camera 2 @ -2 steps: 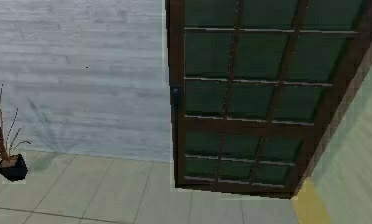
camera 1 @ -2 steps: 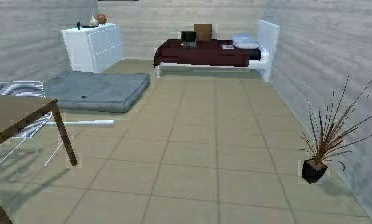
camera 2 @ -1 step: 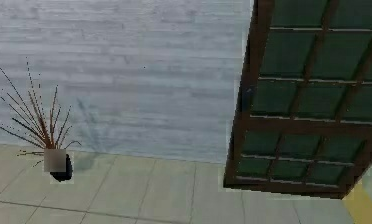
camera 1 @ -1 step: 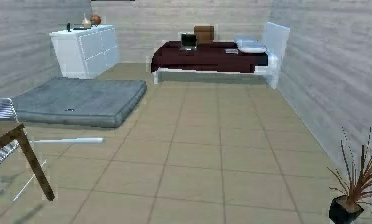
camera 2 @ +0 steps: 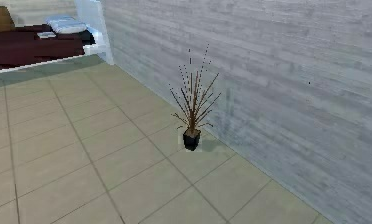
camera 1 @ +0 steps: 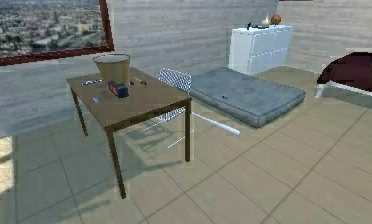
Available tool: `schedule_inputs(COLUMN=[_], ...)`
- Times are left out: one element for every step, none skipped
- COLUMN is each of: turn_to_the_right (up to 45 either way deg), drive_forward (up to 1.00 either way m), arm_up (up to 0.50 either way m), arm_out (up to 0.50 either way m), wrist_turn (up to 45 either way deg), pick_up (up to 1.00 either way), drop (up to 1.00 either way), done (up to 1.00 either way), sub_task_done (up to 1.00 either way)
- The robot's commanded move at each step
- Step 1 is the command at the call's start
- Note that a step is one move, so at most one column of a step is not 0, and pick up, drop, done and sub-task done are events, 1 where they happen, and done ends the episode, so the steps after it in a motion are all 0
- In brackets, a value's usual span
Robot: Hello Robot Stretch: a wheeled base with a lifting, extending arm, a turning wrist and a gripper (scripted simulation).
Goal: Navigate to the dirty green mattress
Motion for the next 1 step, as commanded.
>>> schedule_inputs(turn_to_the_right=[-3.0], drive_forward=[0.00], arm_up=[0.00], arm_out=[0.00], wrist_turn=[0.0], pick_up=[0.00], drop=[0.00], done=[0.00], sub_task_done=[0.00])
